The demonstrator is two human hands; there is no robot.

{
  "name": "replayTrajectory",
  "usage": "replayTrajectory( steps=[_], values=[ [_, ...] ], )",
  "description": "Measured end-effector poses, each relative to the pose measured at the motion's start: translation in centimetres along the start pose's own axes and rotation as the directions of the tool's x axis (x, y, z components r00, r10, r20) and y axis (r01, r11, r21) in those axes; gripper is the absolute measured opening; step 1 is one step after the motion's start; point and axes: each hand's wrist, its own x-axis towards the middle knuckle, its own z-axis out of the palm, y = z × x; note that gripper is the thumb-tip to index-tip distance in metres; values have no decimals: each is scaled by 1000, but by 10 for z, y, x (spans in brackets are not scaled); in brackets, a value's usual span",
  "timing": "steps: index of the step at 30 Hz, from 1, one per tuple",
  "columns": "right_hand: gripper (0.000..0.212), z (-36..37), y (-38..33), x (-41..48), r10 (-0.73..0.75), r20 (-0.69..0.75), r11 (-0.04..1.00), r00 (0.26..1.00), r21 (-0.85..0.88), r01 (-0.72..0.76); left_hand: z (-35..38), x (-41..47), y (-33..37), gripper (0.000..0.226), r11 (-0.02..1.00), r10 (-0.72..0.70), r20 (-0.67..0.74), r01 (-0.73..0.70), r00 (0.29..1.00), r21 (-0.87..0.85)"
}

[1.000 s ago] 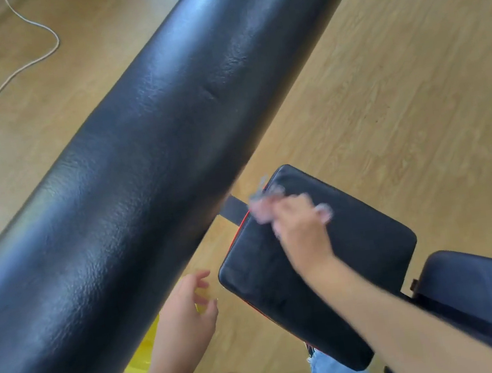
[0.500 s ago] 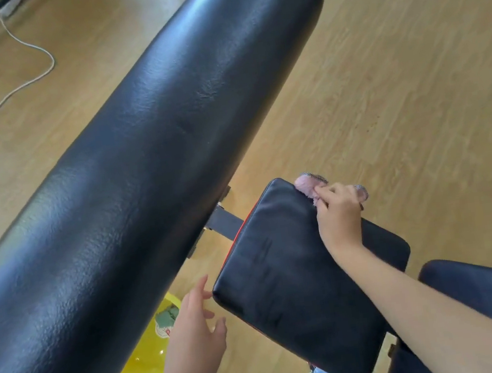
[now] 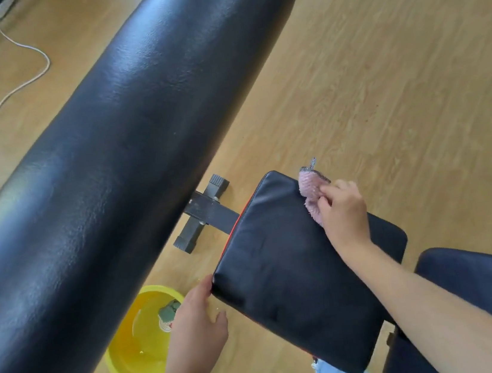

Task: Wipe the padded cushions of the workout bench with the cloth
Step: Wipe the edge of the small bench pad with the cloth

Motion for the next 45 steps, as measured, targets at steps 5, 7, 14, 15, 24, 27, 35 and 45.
replayTrajectory(
  steps=[5, 7, 14, 15, 24, 27, 35, 45],
  values=[
    [28, 22, -43, -158, -657, 321, 741, 682, 107, 663, -1, 5, 0, 52, 998, 14, -25, -15, 1000, -56],
    [27, 14, -31, -166, -840, 364, 497, 403, 217, 840, -2, 4, -2, 54, 999, 6, -28, -7, 1000, -54],
    [18, -17, 25, -11, 77, -7, 997, 997, -21, -77, 2, 3, -4, 62, 999, 19, 27, -20, 999, 32],
    [17, -17, 19, -20, 102, -20, 995, 995, 4, -102, 2, 3, -2, 62, 999, 15, 25, -16, 1000, 45],
    [27, -28, -5, -188, -800, 444, 562, 404, 318, 763, 7, 3, -5, 57, 999, 20, -5, -20, 1000, 27],
    [26, -37, 22, -90, -489, 300, 865, 819, 43, 501, 10, 3, -9, 58, 999, 27, -17, -27, 999, 18],
    [32, -37, 70, -21, 35, 141, 997, 989, -69, -25, 10, 5, -6, 58, 1000, 15, -21, -15, 1000, 9],
    [9, -41, 35, -86, 30, 300, 999, 953, 9, -34, 9, 1, -7, 58, 999, 41, -42, -41, 998, -8]
  ],
)
